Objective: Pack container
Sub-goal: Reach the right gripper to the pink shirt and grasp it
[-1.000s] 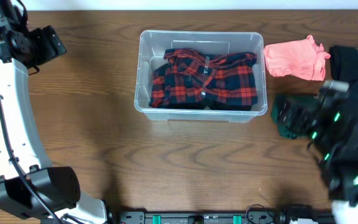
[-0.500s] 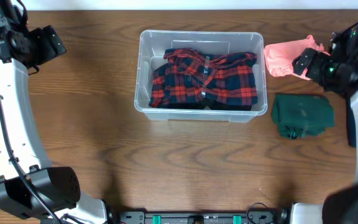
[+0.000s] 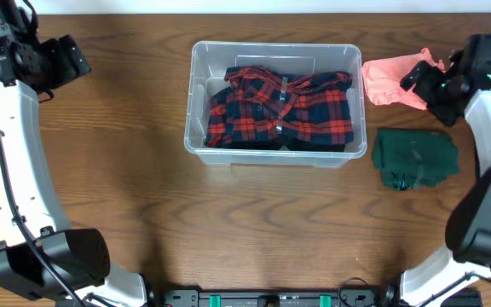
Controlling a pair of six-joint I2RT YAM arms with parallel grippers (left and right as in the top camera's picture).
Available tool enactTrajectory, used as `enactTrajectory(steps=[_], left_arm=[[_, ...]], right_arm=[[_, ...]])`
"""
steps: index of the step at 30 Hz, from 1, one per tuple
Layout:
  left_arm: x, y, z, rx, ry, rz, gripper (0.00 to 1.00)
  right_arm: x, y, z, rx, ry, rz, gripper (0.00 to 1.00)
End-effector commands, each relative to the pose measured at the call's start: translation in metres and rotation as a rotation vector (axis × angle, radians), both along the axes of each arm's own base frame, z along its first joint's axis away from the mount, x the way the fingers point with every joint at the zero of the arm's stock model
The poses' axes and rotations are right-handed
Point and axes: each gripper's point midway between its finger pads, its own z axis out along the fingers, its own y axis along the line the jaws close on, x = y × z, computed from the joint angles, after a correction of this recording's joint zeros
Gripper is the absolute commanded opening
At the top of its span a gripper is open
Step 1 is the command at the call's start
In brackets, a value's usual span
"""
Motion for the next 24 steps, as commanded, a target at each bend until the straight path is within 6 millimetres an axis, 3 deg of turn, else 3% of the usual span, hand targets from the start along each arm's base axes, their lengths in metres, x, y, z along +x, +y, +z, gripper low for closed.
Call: enactTrajectory(steps=[1, 10, 20, 24], left_arm=[[-0.001, 0.003, -0.001, 0.007, 0.005, 0.007, 0.98], [-0.001, 0.003, -0.001, 0.007, 0.005, 0.007, 0.98], [-0.001, 0.003, -0.001, 0.007, 0.005, 0.007, 0.98], [-0.001, 0.003, -0.001, 0.007, 0.005, 0.007, 0.98]], right_arm=[[0.012, -0.006, -0.001, -0.053, 0.017, -0.041, 0.99], [0.063, 0.012, 0.011, -0.275, -0.060, 0.300, 0.99], [0.060, 0.013, -0.030, -0.414, 0.050, 0.512, 0.98], [0.066, 0.010, -0.034, -0.441, 0.039, 0.524, 0.96]])
